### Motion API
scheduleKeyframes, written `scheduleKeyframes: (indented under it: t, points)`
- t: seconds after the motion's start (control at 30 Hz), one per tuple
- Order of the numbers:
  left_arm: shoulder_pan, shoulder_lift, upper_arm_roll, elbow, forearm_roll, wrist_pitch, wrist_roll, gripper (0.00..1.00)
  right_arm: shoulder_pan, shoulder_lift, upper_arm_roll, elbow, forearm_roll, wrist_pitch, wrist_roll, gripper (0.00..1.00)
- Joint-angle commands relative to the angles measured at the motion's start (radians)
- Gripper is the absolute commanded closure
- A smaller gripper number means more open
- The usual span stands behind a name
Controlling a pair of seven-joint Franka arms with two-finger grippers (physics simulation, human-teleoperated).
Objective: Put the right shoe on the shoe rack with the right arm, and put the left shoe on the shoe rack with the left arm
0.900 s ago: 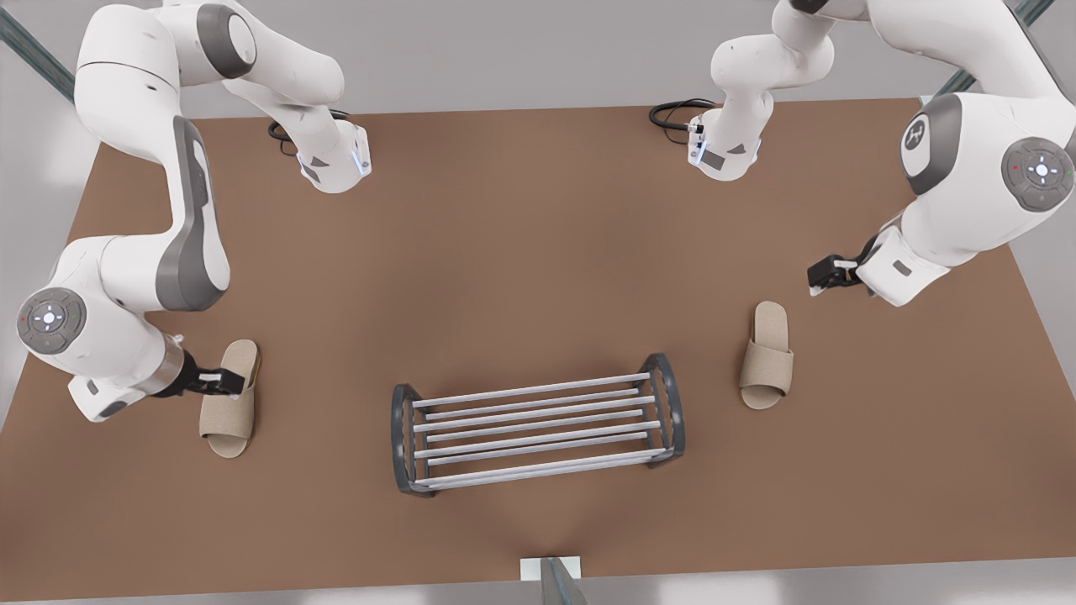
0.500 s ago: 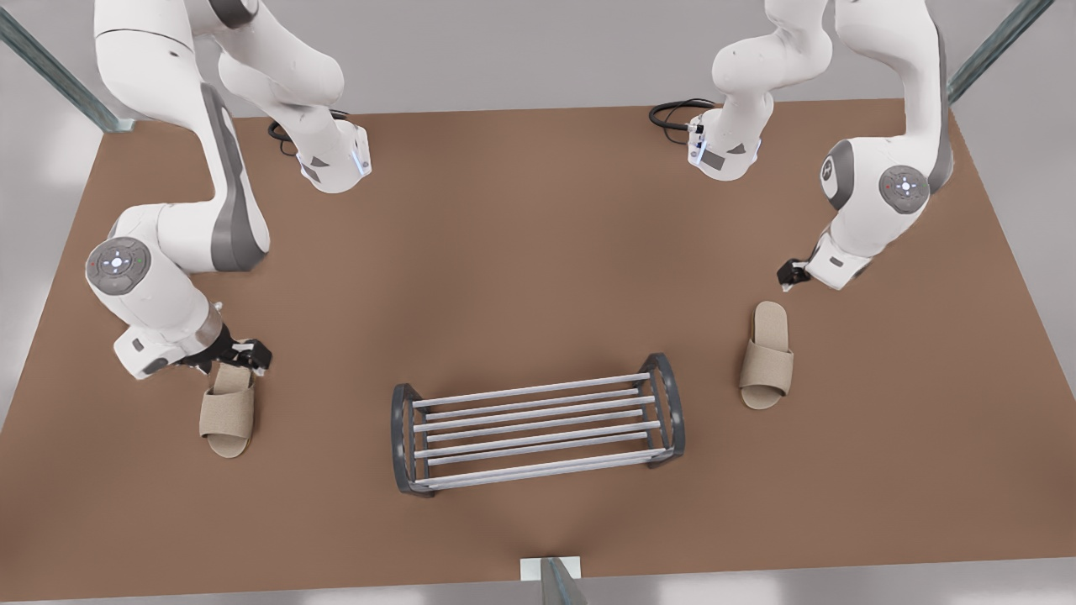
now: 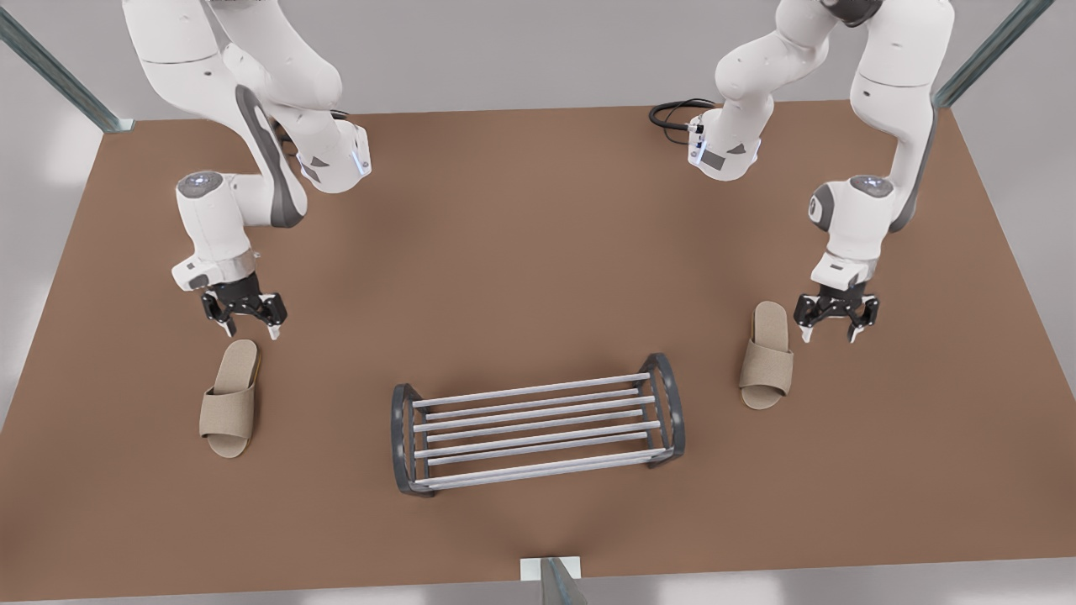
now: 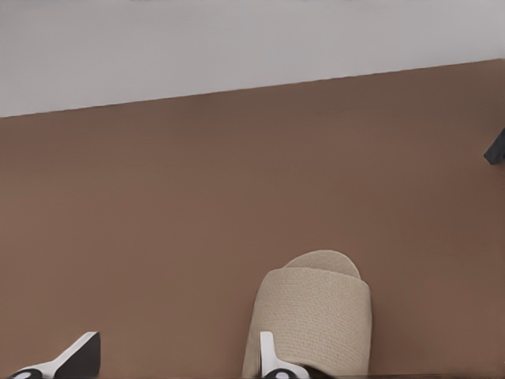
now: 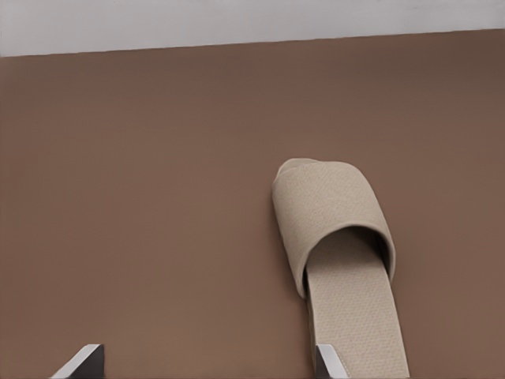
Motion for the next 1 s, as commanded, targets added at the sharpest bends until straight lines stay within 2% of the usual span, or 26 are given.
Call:
scheduleKeyframes:
  t: [0.0, 0.1, 0.17, 0.23, 0.33, 0.43, 0.63, 0.97]
  points:
    - [0.022, 0.026, -0.006, 0.003, 0.115, 0.089, 0.031, 0.02, -0.033, 0.047, -0.004, 0.030, -0.001, 0.255, -0.140, 0.00]
    - [0.082, 0.069, -0.043, 0.011, 0.175, 0.089, 0.030, 0.02, -0.033, 0.067, -0.004, 0.073, -0.001, 0.255, -0.151, 0.00]
    - [0.202, 0.110, -0.170, 0.023, 0.174, 0.089, 0.025, 0.02, -0.036, 0.138, -0.007, 0.111, -0.001, 0.255, -0.161, 0.00]
    - [0.202, 0.141, -0.170, 0.025, 0.174, 0.089, 0.025, 0.02, -0.074, 0.169, -0.005, 0.125, -0.004, 0.255, -0.221, 0.00]
    - [0.209, 0.162, -0.170, 0.025, 0.175, 0.089, 0.025, 0.02, -0.262, 0.208, -0.004, 0.142, -0.181, 0.255, -0.313, 0.00]
    - [0.225, 0.185, -0.170, 0.025, 0.189, 0.089, 0.027, 0.02, -0.262, 0.216, -0.004, 0.144, -0.185, 0.255, -0.315, 0.00]
    - [0.245, 0.254, -0.169, 0.030, 0.216, 0.089, 0.028, 0.02, -0.311, 0.322, -0.004, 0.216, -0.319, 0.255, -0.315, 0.00]
    - [0.271, 0.302, -0.170, 0.102, 0.272, 0.090, 0.033, 0.02, -0.317, 0.362, -0.004, 0.237, -0.320, 0.255, -0.315, 0.00]
